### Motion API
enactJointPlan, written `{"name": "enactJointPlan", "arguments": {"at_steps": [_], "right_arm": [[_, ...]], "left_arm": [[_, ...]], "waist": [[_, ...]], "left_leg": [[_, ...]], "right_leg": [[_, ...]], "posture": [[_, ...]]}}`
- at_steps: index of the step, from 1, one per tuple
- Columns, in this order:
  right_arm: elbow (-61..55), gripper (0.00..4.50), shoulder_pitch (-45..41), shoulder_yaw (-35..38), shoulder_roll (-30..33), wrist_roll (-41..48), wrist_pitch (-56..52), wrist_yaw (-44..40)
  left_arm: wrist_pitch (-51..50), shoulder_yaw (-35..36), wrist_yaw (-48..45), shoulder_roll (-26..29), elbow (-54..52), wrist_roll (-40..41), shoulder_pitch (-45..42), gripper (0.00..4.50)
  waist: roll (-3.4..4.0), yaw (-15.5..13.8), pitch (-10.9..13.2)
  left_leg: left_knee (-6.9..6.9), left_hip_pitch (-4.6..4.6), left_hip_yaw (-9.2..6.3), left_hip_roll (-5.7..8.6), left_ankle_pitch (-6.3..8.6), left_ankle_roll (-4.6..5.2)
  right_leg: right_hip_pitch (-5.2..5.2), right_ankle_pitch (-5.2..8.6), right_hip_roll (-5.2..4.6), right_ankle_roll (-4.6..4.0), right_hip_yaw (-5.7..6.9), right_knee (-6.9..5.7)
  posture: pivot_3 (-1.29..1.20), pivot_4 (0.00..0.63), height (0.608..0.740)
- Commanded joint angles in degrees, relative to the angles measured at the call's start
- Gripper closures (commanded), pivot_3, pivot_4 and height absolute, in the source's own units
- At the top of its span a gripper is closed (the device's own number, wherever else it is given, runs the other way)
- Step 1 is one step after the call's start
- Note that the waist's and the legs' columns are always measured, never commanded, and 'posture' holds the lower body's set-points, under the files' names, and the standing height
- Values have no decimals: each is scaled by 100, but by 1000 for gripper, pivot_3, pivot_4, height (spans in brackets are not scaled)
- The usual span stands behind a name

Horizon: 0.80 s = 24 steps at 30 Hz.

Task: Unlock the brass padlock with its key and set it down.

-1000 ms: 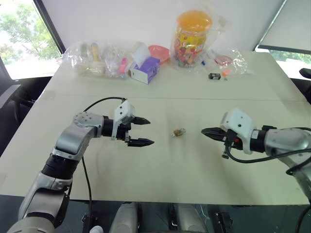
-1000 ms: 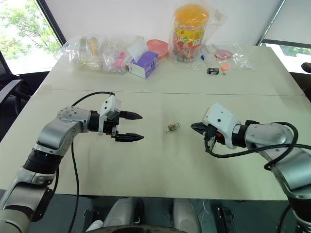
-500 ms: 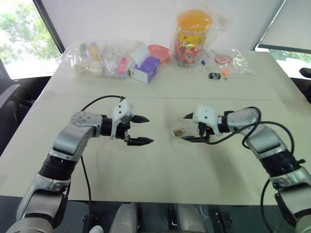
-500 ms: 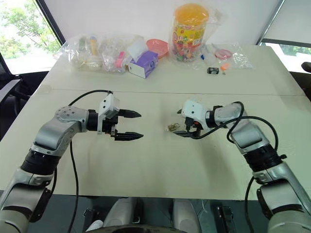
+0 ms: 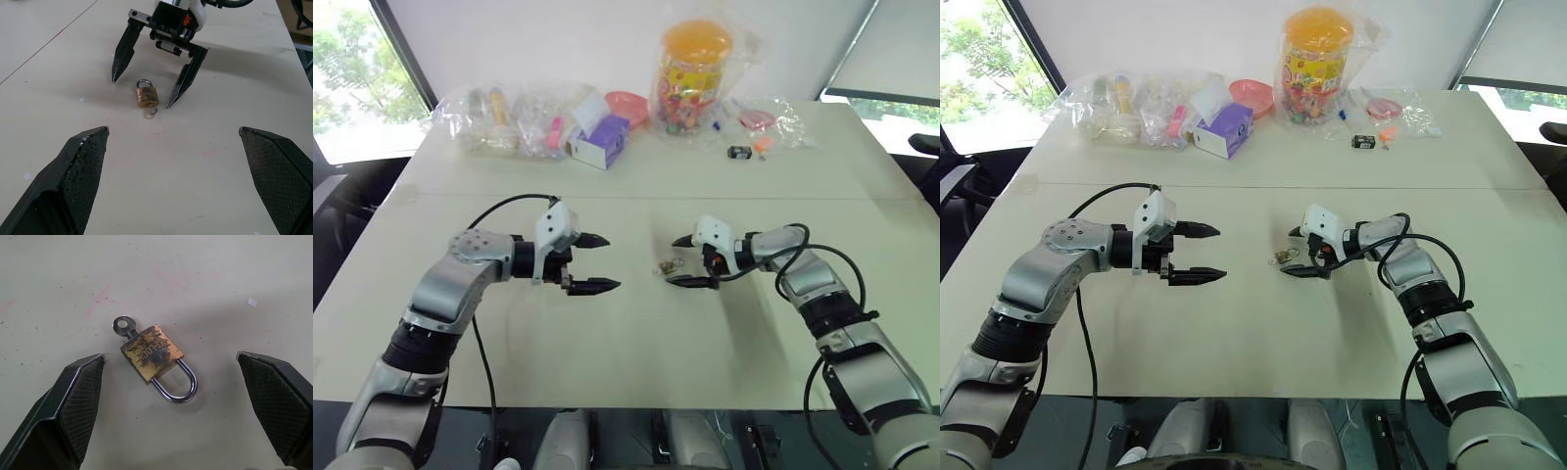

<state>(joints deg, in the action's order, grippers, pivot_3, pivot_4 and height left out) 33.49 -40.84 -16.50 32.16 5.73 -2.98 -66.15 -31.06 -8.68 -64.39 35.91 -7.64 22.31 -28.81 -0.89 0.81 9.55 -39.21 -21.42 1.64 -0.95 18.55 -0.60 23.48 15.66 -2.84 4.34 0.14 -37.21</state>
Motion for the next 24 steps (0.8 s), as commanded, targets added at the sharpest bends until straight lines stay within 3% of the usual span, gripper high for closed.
{"name": "enactJointPlan", "arguments": {"at_steps": [1, 10, 12, 14, 19, 24], "right_arm": [[314, 53, -98, 124, -82, -174, 81, 155], [182, 53, 66, -23, -240, -391, 166, 4], [76, 566, 147, -50, -298, -405, 157, -15], [-3, 1352, 195, -55, -345, -424, 127, -12], [-109, 3779, 298, -73, -436, -487, 87, 18], [-381, 3791, 448, -18, -265, -635, 100, 184]], "left_arm": [[40, 91, 58, -9, -181, 77, 1, 0], [36, 72, 144, -62, -202, 114, 13, 0], [44, 71, 153, -72, -189, 118, 12, 0], [44, 68, 161, -79, -184, 124, 9, 0], [19, 53, 169, -104, -189, 149, -1, 0], [-23, 36, 156, -148, -111, 175, -30, 0]], "waist": [[0, 1, 0], [3, 29, -2], [2, 29, -2], [2, 39, -3], [3, 49, -4], [4, 46, -5]], "left_leg": [[0, 1, 0, 0, 0, 0], [1, 4, 0, -2, -1, -2], [1, 4, 0, -2, -1, -2], [1, 4, 0, -3, -1, -2], [1, 10, 0, -3, -3, -5], [1, 11, -1, -3, -3, -6]], "right_leg": [[0, 0, 0, 0, 0, -1], [1, 0, -1, 0, 0, -6], [1, 0, -2, 0, 0, -6], [0, 0, -2, 0, -1, -6], [0, -1, -2, -1, -1, -16], [0, -1, -2, -1, -2, -19]], "posture": [[0, 150, 740], [0, 150, 740], [0, 150, 740], [0, 150, 740], [0, 150, 740], [0, 150, 740]]}}
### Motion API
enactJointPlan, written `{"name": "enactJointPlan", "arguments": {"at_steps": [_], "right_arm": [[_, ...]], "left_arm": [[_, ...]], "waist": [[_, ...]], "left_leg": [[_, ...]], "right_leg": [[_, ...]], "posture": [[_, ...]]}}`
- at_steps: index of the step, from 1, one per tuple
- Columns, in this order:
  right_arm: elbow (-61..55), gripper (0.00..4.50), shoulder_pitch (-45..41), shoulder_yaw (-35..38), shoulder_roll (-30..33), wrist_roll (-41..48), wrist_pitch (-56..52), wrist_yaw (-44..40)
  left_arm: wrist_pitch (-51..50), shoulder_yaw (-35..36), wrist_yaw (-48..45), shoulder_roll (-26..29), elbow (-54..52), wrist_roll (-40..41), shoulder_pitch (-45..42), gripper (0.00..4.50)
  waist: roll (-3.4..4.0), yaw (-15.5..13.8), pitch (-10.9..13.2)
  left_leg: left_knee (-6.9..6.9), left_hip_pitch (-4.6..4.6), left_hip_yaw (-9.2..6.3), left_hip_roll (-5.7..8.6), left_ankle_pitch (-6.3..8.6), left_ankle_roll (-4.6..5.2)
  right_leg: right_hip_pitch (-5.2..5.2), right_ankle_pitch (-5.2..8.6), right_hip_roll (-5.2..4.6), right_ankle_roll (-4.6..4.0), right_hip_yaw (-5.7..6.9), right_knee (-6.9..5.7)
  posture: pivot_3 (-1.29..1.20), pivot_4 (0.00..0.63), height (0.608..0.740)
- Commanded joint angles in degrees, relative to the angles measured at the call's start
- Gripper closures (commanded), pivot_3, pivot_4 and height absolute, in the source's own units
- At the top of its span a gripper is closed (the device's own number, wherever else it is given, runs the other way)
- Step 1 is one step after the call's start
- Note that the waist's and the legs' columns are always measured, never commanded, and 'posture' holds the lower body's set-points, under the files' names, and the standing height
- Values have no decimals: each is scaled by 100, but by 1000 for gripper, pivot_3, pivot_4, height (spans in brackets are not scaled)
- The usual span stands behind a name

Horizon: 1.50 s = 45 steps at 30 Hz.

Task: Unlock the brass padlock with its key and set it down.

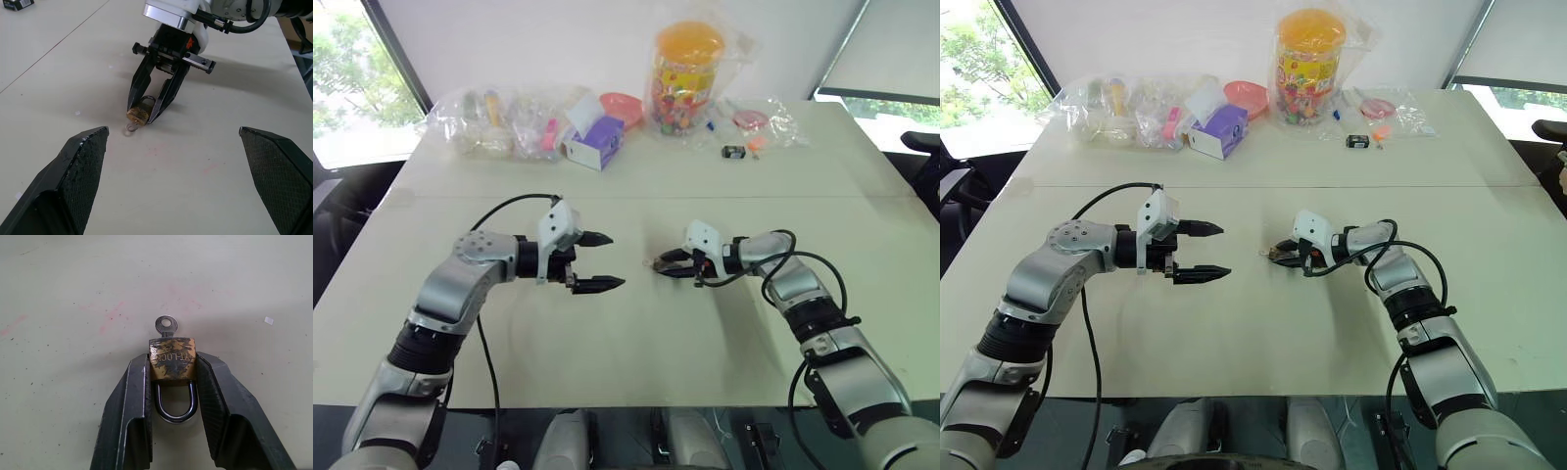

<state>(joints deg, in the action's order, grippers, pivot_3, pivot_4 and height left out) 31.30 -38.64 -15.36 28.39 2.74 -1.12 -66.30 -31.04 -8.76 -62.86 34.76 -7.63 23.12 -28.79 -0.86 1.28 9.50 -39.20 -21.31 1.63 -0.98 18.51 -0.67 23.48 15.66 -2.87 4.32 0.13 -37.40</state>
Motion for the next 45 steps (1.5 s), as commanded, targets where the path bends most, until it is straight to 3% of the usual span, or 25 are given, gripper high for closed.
{"name": "enactJointPlan", "arguments": {"at_steps": [1, 5, 11, 16, 22, 28, 45], "right_arm": [[-443, 3791, 346, -77, 248, -461, 46, 384], [-1864, 3791, 932, 236, 848, -1215, 981, 1439], [-4011, 3791, 1606, 915, 1250, -1672, 1345, 2360], [-5193, 3791, 1807, 956, 1232, -1858, 1107, 2490], [-5602, 3791, 1778, 781, 1192, -1893, 695, 2358], [-5669, 3791, 1723, 725, 1182, -1915, 578, 2344], [-5765, 3791, 1660, 711, 1222, -1872, 507, 2207]], "left_arm": [[-89, 59, 18, -82, -49, 143, -57, 0], [-388, 146, 28, -342, 372, 365, -255, 0], [-755, 297, -95, -820, 1501, 654, -1054, 0], [-931, 297, -415, -1106, 2082, 844, -1629, 0], [-907, 293, -781, -1159, 2448, 845, -1973, 0], [-829, 232, -954, -1152, 2537, 745, -2030, 2880], [-702, 235, -1018, -1213, 2579, 714, -2018, 2880]], "waist": [[3, -21, -2], [5, -108, -2], [3, -153, 0], [3, -114, 1], [2, -66, 1], [1, -67, 2], [2, -67, 2]], "left_leg": [[0, 0, 0, 0, 0, 0], [-1, -11, -3, 9, 0, 0], [-6, -28, -1, 15, 0, 0], [-4, -21, -2, 7, -1, -2], [-5, -20, -2, 9, -1, -1], [-5, -22, -2, 9, -1, -1], [-5, -22, -2, 9, -1, -1]], "right_leg": [[0, 0, -1, 0, 0, 0], [4, 0, -12, 0, 3, 2], [16, 0, 5, 2, 3, 9], [14, 0, 23, 2, 2, 8], [12, 0, 23, 1, 3, 8], [13, 0, 23, 1, 3, 9], [13, 0, 22, 1, 3, 9]], "posture": [[0, 150, 740], [0, 150, 740], [0, 150, 740], [0, 150, 740], [0, 150, 740], [0, 150, 740], [0, 150, 740]]}}
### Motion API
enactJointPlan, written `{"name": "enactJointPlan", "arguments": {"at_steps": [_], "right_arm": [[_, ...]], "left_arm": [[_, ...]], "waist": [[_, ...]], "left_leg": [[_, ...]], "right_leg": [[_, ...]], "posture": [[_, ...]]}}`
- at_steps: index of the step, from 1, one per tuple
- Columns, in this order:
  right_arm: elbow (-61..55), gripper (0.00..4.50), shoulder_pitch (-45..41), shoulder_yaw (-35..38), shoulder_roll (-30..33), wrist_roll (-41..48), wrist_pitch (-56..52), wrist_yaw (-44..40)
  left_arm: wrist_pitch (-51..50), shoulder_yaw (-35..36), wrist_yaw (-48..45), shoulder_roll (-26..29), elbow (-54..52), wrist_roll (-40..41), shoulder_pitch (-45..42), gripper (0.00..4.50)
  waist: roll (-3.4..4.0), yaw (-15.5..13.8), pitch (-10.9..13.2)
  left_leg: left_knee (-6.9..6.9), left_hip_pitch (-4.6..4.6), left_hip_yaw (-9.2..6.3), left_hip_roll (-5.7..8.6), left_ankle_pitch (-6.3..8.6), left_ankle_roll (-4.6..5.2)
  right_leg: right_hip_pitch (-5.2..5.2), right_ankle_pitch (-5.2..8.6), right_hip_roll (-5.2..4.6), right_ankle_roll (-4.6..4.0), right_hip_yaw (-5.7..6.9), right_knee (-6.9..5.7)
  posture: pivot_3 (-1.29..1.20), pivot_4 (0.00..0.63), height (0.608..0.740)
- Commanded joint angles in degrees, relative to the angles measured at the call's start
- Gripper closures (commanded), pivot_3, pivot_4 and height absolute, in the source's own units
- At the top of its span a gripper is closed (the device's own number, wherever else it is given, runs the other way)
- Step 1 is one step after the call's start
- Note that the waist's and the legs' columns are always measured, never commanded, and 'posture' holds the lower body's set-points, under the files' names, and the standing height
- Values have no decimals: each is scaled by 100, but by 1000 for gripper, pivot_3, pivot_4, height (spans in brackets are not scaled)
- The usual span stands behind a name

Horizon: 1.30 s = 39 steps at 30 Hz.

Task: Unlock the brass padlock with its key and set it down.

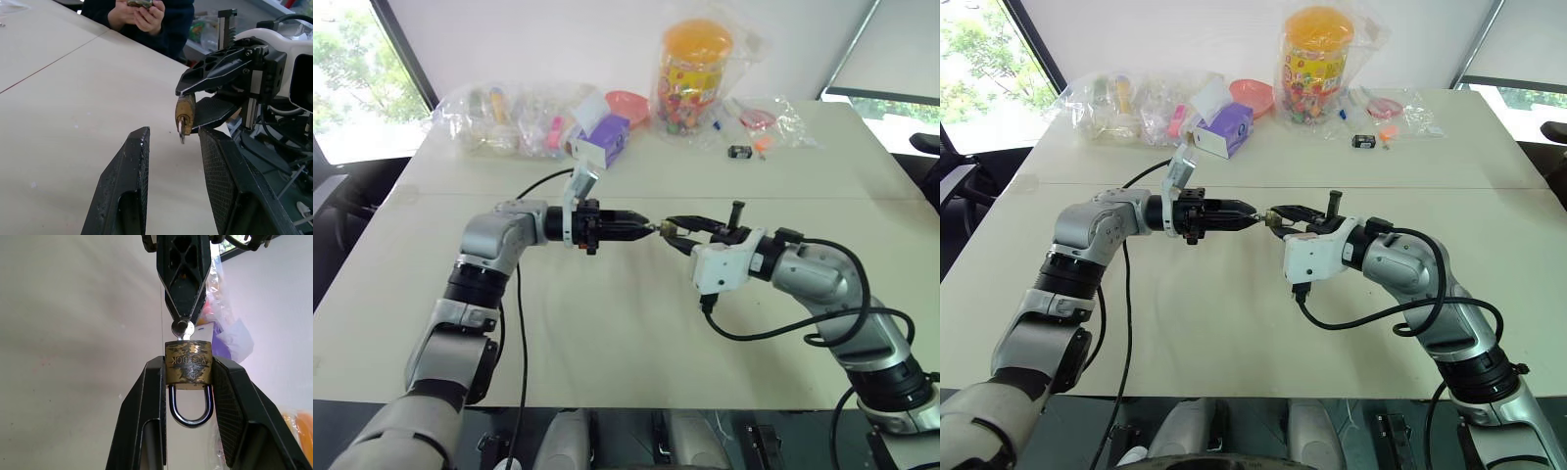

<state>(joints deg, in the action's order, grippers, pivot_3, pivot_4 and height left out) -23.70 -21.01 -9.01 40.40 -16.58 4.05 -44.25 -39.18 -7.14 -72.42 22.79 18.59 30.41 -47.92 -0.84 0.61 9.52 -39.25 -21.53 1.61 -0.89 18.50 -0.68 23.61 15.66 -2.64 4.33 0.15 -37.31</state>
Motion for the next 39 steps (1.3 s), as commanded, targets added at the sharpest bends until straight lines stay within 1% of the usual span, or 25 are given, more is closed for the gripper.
{"name": "enactJointPlan", "arguments": {"at_steps": [1, 3, 4, 5, 11, 16, 20, 25, 30, 32, 36, 39], "right_arm": [[-274, 3791, -98, 78, 22, 56, -14, -5], [-297, 3791, -89, 79, 25, 50, -28, -19], [-294, 3791, -97, 79, 30, 52, -30, -29], [-298, 3791, -104, 80, 29, 57, -46, -33], [-302, 3791, -126, 76, 37, 60, -68, -63], [-389, 3791, -208, 128, -79, 403, -447, -211], [-599, 3791, -268, 257, -248, 1164, -1296, -494], [-1183, 3791, -317, 523, -304, 2657, -3267, -963], [-1405, 3791, -414, 626, -198, 3226, -4084, -994], [-1468, 3791, -465, 661, -188, 3407, -4258, -920], [-1476, 3791, -532, 631, -124, 3437, -4173, -770], [-1440, 3791, -520, 514, 63, 3201, -3893, -740]], "left_arm": [[117, 76, -58, -22, -39, -16, -106, 3151], [126, 77, -59, -31, -44, -17, -98, 3805], [134, 74, -63, -38, -33, -23, -102, 4304], [145, 69, -71, -42, -27, -33, -100, 4416], [224, 51, -108, -85, -45, -77, -82, 4416], [1018, -98, -130, -127, -434, -395, 126, 4416], [1899, -194, -92, -232, -617, -712, 280, 4416], [3565, -152, -14, -475, -621, -1124, 381, 4416], [4411, -214, -211, -485, -553, -1273, 445, 4416], [4390, -215, -226, -482, -576, -1220, 452, 4416], [4085, -281, -163, -387, -511, -1250, 417, 4416], [3436, -164, -59, -356, -501, -1016, 357, 4416]], "waist": [[0, 0, 0], [0, 0, 0], [0, 0, 0], [0, 0, 0], [0, 0, 0], [0, -2, 0], [0, -5, 0], [0, -21, 0], [1, -15, 0], [1, 0, 0], [1, -1, 0], [0, -6, 0]], "left_leg": [[0, 0, 0, 0, 0, 0], [0, 0, 0, 0, 0, 0], [0, 0, 0, 0, 0, 0], [0, 0, 0, 0, 0, 0], [0, 0, 0, 0, 0, 0], [0, 0, 0, 0, 0, 0], [0, 1, 0, -1, 0, 0], [0, -1, 0, -2, 0, 0], [0, 0, 0, -2, 1, 2], [0, 0, -1, -2, 1, 3], [0, 1, -2, -2, 2, 3], [0, 0, -2, -1, 2, 4]], "right_leg": [[0, 0, 0, 0, 0, 0], [0, 0, 0, 0, 0, 0], [0, 0, 0, 0, 0, 0], [0, 0, 0, 0, 0, 0], [0, 0, 0, 0, 0, 0], [0, 0, 0, 0, 0, 0], [-1, 0, -1, 0, -1, 0], [0, 0, -7, 0, -2, 0], [-3, 0, -12, 0, -2, 4], [-2, 0, -8, 0, -2, 3], [-3, 0, -2, 0, -1, 2], [-3, 0, -2, 0, -1, 3]], "posture": [[0, 150, 740], [0, 150, 740], [0, 150, 740], [0, 150, 740], [0, 150, 740], [0, 150, 740], [0, 150, 740], [0, 150, 740], [0, 150, 740], [0, 150, 740], [0, 150, 740], [0, 150, 740]]}}
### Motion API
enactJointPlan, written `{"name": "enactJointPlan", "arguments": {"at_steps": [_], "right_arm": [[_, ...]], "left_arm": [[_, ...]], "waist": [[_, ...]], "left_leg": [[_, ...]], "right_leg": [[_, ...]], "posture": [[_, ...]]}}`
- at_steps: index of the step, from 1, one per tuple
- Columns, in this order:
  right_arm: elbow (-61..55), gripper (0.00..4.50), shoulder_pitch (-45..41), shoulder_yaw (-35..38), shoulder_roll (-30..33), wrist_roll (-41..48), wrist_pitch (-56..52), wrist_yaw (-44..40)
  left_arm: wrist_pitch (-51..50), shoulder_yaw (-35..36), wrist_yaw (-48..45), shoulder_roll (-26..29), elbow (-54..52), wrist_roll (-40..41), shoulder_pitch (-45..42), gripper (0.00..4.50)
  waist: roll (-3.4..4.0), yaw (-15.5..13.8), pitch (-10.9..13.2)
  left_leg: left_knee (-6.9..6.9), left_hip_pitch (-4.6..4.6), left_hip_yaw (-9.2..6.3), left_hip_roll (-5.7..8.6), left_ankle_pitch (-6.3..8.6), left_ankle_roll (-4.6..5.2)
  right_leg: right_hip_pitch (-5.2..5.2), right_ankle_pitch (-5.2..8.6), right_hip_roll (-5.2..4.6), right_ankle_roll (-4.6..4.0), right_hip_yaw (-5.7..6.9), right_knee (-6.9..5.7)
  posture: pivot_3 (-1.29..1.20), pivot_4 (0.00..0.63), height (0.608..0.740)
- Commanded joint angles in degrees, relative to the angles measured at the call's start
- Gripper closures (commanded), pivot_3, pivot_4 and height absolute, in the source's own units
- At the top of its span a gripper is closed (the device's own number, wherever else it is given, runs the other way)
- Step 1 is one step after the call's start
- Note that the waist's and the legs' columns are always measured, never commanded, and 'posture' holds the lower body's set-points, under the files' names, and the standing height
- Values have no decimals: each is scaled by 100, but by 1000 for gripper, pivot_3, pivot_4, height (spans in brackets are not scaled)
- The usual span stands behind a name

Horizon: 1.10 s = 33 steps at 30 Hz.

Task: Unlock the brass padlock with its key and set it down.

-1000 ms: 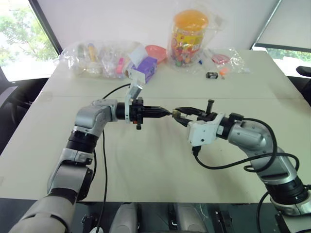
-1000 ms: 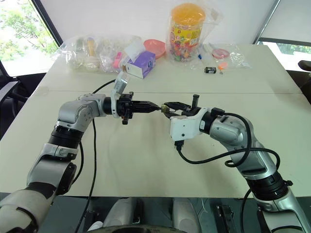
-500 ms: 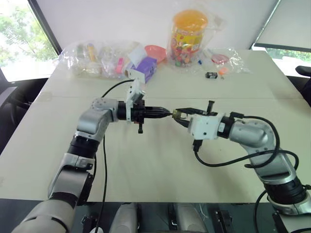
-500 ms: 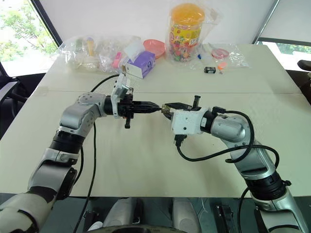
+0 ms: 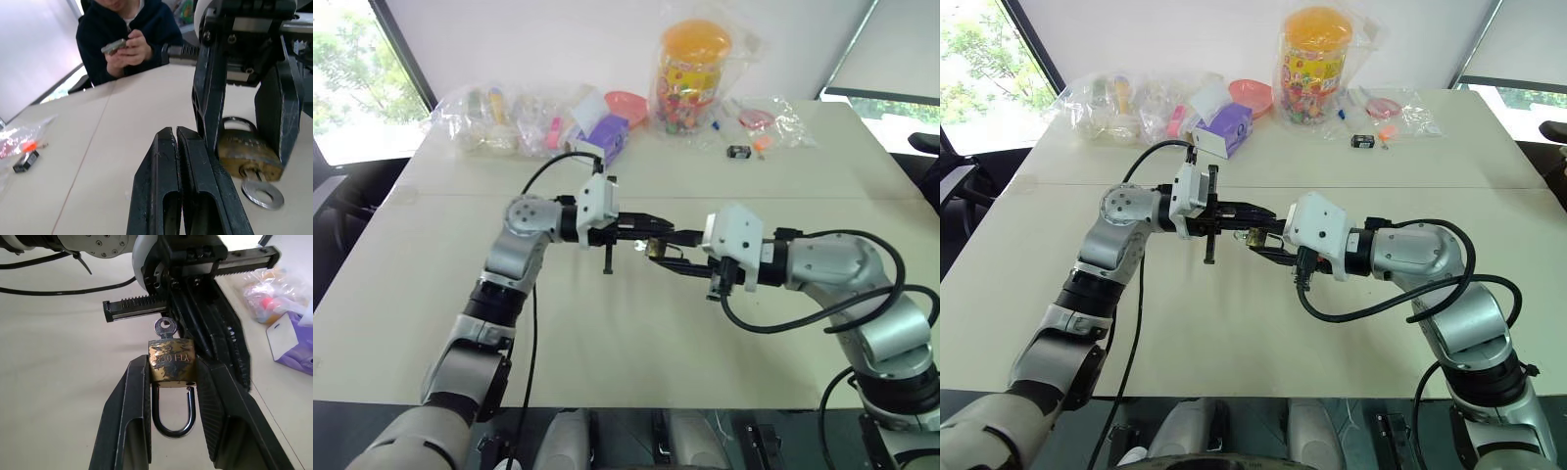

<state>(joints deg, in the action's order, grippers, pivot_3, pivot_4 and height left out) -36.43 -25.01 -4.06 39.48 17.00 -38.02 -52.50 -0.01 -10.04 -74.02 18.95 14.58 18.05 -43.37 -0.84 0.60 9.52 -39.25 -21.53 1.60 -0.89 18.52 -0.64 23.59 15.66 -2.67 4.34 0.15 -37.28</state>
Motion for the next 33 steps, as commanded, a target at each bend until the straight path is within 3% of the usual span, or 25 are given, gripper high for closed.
{"name": "enactJointPlan", "arguments": {"at_steps": [1, 5, 13, 16, 23, 33], "right_arm": [[-158, 3791, -92, -15, 219, -211, 398, 85], [-67, 3791, 19, -191, 464, -570, 890, 93], [328, 3791, 54, -514, 681, -1470, 2184, 174], [469, 3791, 53, -594, 687, -1698, 2513, 183], [666, 3791, 60, -649, 629, -1933, 2887, 171], [715, 3791, 43, -682, 594, -2063, 3040, 153]], "left_arm": [[-626, 186, 157, 22, -89, 281, -124, 4416], [-1258, 347, 404, 112, 49, 377, -245, 4416], [-3940, 788, 770, 326, 291, 1205, -583, 4416], [-4698, 949, 825, 339, 258, 1543, -669, 3571], [-5452, 962, 844, 368, -69, 1893, -637, 65], [-5851, 753, 881, 248, -509, 2101, -332, 65]], "waist": [[0, -7, 0], [0, -2, 0], [-2, 6, 1], [-2, 5, 1], [-2, 1, 1], [-1, 1, 1]], "left_leg": [[0, -1, 0, 0, 0, 0], [0, -1, 0, 1, 0, 1], [0, -1, -1, -1, 0, 0], [0, -1, -1, 0, 0, 1], [0, -1, -1, 0, -1, -1], [0, 1, -1, -1, -2, -4]], "right_leg": [[0, 0, 0, 0, 0, 1], [0, 0, 0, 1, 1, 1], [1, 0, 6, 1, 2, 0], [1, 1, 5, 1, 2, 0], [1, 1, 2, 1, 2, 0], [1, 1, 0, 1, -1, -1]], "posture": [[0, 150, 740], [0, 150, 740], [0, 150, 740], [0, 150, 740], [0, 150, 740], [0, 150, 740]]}}
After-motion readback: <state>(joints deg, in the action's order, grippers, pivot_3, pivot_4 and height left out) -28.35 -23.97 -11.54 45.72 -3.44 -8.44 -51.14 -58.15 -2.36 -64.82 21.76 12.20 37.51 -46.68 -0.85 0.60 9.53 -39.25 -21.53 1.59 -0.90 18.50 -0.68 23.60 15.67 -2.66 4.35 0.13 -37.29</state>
